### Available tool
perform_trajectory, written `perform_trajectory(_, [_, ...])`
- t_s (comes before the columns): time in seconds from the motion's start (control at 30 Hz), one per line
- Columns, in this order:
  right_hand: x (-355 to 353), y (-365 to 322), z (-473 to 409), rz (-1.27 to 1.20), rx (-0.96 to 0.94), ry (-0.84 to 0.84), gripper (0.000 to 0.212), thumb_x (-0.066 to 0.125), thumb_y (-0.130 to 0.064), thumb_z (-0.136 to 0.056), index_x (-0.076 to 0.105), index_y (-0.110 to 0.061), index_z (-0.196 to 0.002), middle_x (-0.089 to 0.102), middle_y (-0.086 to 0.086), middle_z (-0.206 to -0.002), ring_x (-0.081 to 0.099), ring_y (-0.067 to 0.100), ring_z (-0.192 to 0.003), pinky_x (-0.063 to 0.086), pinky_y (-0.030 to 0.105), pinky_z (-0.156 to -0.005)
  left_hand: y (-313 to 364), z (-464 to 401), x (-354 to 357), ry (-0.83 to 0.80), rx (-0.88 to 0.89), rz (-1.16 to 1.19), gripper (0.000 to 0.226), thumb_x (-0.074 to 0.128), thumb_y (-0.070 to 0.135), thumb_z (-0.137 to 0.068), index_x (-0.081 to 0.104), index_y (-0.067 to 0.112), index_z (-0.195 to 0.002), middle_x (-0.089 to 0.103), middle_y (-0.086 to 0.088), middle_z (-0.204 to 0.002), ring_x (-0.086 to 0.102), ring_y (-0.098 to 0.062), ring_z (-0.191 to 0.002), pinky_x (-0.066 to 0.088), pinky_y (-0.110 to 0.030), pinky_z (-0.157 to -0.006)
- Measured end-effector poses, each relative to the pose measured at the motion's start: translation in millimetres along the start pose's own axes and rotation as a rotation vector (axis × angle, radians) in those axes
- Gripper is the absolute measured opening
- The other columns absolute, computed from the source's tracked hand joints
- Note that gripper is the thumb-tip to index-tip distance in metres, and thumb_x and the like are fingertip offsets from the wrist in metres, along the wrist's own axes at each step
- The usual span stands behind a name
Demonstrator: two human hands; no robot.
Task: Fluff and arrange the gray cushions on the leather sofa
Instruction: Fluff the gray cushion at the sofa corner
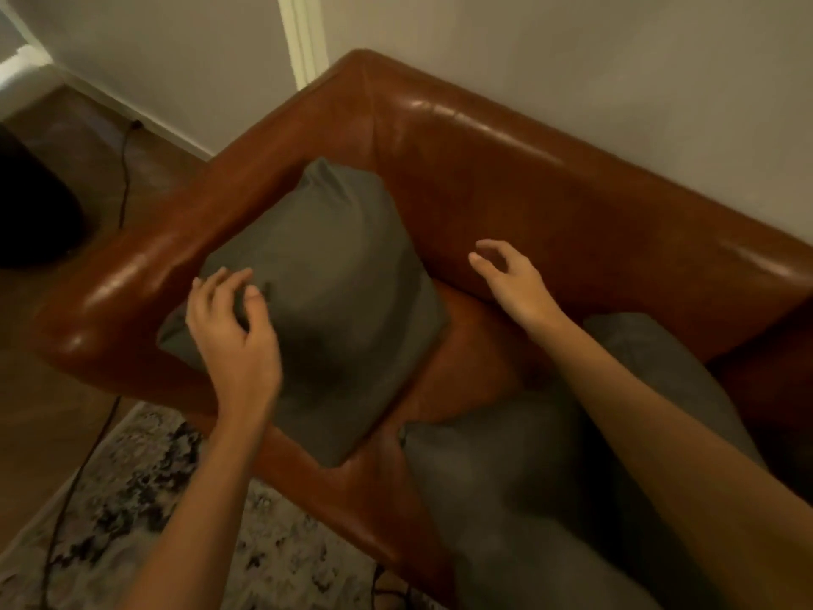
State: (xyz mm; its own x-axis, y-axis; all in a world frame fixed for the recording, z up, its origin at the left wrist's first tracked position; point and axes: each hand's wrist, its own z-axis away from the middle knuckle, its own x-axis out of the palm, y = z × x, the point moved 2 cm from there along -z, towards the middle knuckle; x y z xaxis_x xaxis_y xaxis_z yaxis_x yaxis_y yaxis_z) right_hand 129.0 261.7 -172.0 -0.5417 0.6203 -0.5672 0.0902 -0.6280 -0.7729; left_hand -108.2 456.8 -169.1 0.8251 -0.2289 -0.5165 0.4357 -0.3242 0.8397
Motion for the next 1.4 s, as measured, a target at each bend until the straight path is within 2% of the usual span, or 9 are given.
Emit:
perform_trajectory(0.07, [-29,24,27,0.054,-0.007,0.051,0.037,0.051,-0.041,-0.099,0.054,-0.026,-0.133,0.046,-0.002,-0.144,0.039,0.017,-0.135,0.029,0.026,-0.098,29,16,17,-0.061,0.122,0.025,0.03,0.047,0.019,-0.099,0.057,0.012,-0.126,0.045,-0.007,-0.142,0.027,-0.021,-0.141,0.014,-0.009,-0.107])
perform_trajectory(0.2, [-85,67,75,0.127,0.048,0.132,0.032,0.052,-0.033,-0.099,0.056,-0.023,-0.13,0.048,-0.003,-0.141,0.041,0.015,-0.133,0.031,0.027,-0.1,81,55,61,-0.276,0.284,0.081,0.027,0.05,0.015,-0.093,0.064,0.012,-0.116,0.055,-0.006,-0.129,0.043,-0.021,-0.126,0.026,-0.021,-0.105])
perform_trajectory(0.33, [-126,114,122,0.199,0.126,0.195,0.031,0.056,-0.028,-0.097,0.057,-0.022,-0.127,0.05,0.0,-0.136,0.045,0.016,-0.127,0.031,0.026,-0.096,114,108,104,-0.549,0.325,0.136,0.027,0.05,0.018,-0.089,0.066,0.014,-0.11,0.06,-0.003,-0.116,0.054,-0.021,-0.111,0.034,-0.023,-0.099])
perform_trajectory(0.5, [-153,191,182,0.15,0.339,0.257,0.046,0.061,-0.028,-0.094,0.047,-0.02,-0.138,0.046,0.007,-0.141,0.045,0.022,-0.127,0.034,0.03,-0.099,123,211,161,-1.023,0.203,-0.048,0.035,0.054,0.023,-0.095,0.054,0.016,-0.13,0.053,-0.011,-0.128,0.048,-0.03,-0.119,0.033,-0.036,-0.105])
perform_trajectory(0.67, [-160,255,223,0.065,0.458,0.318,0.064,0.051,-0.062,-0.089,0.043,-0.027,-0.142,0.038,0.002,-0.15,0.039,0.023,-0.136,0.029,0.05,-0.114,120,315,192,-1.369,-0.156,-0.084,0.065,0.048,0.045,-0.097,0.021,0.021,-0.151,0.029,-0.013,-0.15,0.034,-0.031,-0.137,0.028,-0.035,-0.113])
perform_trajectory(0.83, [-165,293,239,0.025,0.508,0.336,0.076,0.036,-0.08,-0.082,0.034,-0.038,-0.146,0.03,-0.004,-0.157,0.027,0.022,-0.144,0.019,0.056,-0.117,123,366,198,-1.333,-0.537,0.1,0.094,0.055,0.069,-0.081,-0.005,0.047,-0.149,0.005,-0.002,-0.159,0.027,-0.028,-0.141,0.027,-0.041,-0.113])
perform_trajectory(0.97, [-164,298,235,0.052,0.519,0.293,0.062,0.035,-0.065,-0.094,0.028,-0.038,-0.15,0.023,-0.005,-0.16,0.019,0.023,-0.148,0.011,0.055,-0.118,123,371,200,-1.247,-0.599,0.121,0.12,0.073,0.076,-0.056,-0.004,0.055,-0.145,0.022,-0.002,-0.156,0.038,-0.027,-0.135,0.036,-0.046,-0.111])
perform_trajectory(1.07, [-165,294,229,0.052,0.535,0.277,0.064,0.036,-0.064,-0.095,0.026,-0.035,-0.151,0.022,-0.004,-0.161,0.018,0.023,-0.148,0.01,0.052,-0.119,124,362,202,-1.202,-0.589,0.144,0.115,0.078,0.063,-0.062,0.005,0.048,-0.149,0.042,0.002,-0.147,0.047,-0.022,-0.129,0.04,-0.042,-0.108])
perform_trajectory(1.4, [-178,262,220,0.095,0.408,0.158,0.073,0.038,-0.073,-0.087,0.021,-0.043,-0.151,0.016,-0.003,-0.163,0.009,0.024,-0.15,0.007,0.049,-0.121,148,326,216,-1.108,-0.585,0.223,0.1,0.082,0.038,-0.063,0.031,0.027,-0.148,0.056,-0.006,-0.133,0.058,-0.024,-0.115,0.049,-0.04,-0.1])
